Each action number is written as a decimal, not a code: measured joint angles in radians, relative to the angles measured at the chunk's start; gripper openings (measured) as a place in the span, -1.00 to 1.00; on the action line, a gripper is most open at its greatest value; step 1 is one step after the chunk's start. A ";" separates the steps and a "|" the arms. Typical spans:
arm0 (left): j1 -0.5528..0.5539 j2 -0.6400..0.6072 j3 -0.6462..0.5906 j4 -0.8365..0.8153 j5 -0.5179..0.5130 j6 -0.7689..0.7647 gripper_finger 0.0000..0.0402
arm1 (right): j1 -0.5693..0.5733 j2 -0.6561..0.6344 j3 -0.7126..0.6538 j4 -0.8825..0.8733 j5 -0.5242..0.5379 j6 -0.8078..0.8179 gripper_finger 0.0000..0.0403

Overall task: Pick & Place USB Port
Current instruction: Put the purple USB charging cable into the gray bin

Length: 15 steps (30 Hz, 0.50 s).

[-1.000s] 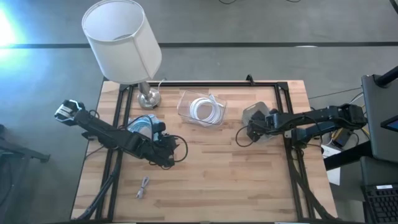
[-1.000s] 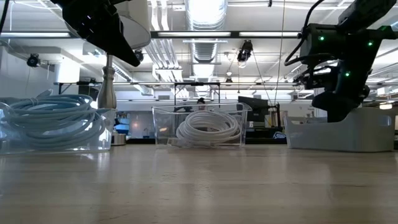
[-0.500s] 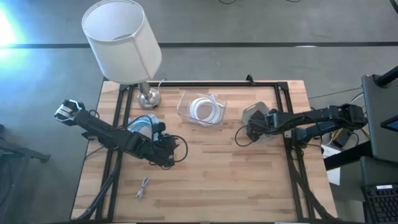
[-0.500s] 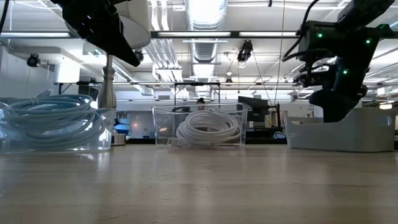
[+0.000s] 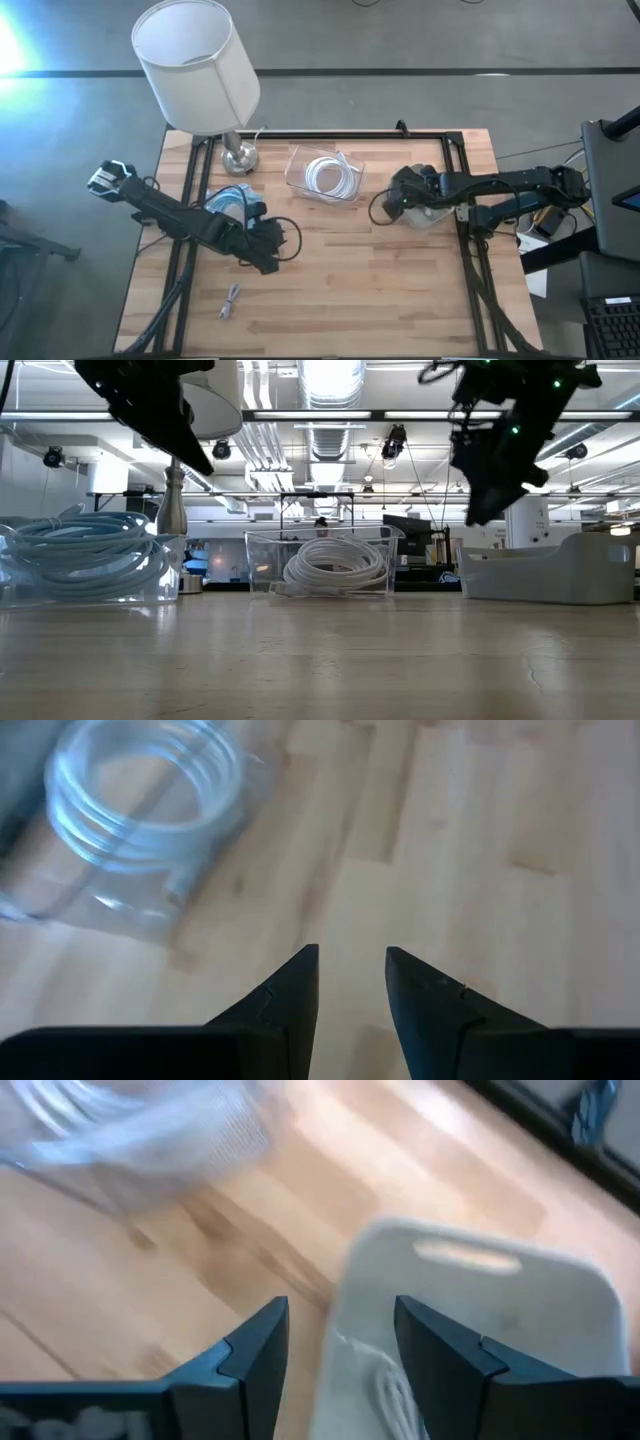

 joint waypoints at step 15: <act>-0.098 0.009 0.000 -0.109 0.240 -0.341 -0.39 | 0.093 0.000 0.034 0.431 -0.004 -0.218 -0.16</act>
